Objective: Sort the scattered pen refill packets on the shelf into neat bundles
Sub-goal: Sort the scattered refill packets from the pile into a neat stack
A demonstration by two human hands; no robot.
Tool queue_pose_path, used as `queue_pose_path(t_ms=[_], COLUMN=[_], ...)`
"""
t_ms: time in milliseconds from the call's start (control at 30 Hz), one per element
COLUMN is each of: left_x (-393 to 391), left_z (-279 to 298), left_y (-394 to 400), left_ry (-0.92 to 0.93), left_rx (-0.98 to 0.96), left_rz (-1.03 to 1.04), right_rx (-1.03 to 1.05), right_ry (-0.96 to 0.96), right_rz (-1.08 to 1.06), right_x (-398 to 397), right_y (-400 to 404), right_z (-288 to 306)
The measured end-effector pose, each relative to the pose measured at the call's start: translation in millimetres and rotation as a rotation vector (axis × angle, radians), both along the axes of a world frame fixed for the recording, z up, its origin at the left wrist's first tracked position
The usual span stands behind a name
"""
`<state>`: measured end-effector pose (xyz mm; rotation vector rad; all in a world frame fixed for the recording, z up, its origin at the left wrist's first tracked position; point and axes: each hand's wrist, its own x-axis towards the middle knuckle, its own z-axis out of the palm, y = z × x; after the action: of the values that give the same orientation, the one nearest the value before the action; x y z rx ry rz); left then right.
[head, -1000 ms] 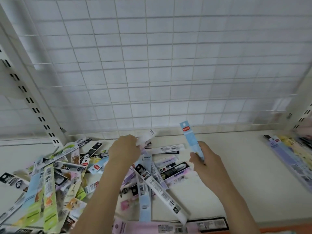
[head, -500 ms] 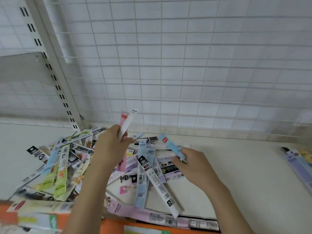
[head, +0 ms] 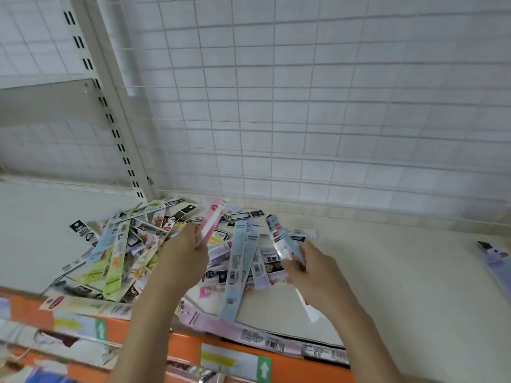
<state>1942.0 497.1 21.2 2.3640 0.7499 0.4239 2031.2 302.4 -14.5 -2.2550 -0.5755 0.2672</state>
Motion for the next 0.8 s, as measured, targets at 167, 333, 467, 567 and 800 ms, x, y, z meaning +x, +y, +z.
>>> queue_pose_path(t_ms=[167, 333, 467, 567, 800], left_x=[20.1, 30.3, 33.2, 30.8, 23.4], left_z=[-9.5, -23.7, -22.3, -20.1, -20.9], left_y=[-28.4, -37.2, -37.9, -34.8, -24.9], left_ry=[0.24, 0.415, 0.451, 0.459, 0.502], left_rx=[0.035, 0.125, 0.153, 0.122, 0.052], left_rz=[-0.054, -0.021, -0.02, -0.036, -0.105], right_rx=[0.058, 0.08, 0.101, 0.098, 0.061], right_ry=[-0.072, -0.06, -0.029, -0.011, 0.007], right_rz=[-0.139, -0.192, -0.205, -0.187, -0.149], right_x=[8.5, 7.1, 9.6, 10.6, 14.0], right_y=[-34.1, -52.7, -58.1, -56.0, -45.9], right_z=[4.2, 1.3, -2.1, -2.8, -3.4])
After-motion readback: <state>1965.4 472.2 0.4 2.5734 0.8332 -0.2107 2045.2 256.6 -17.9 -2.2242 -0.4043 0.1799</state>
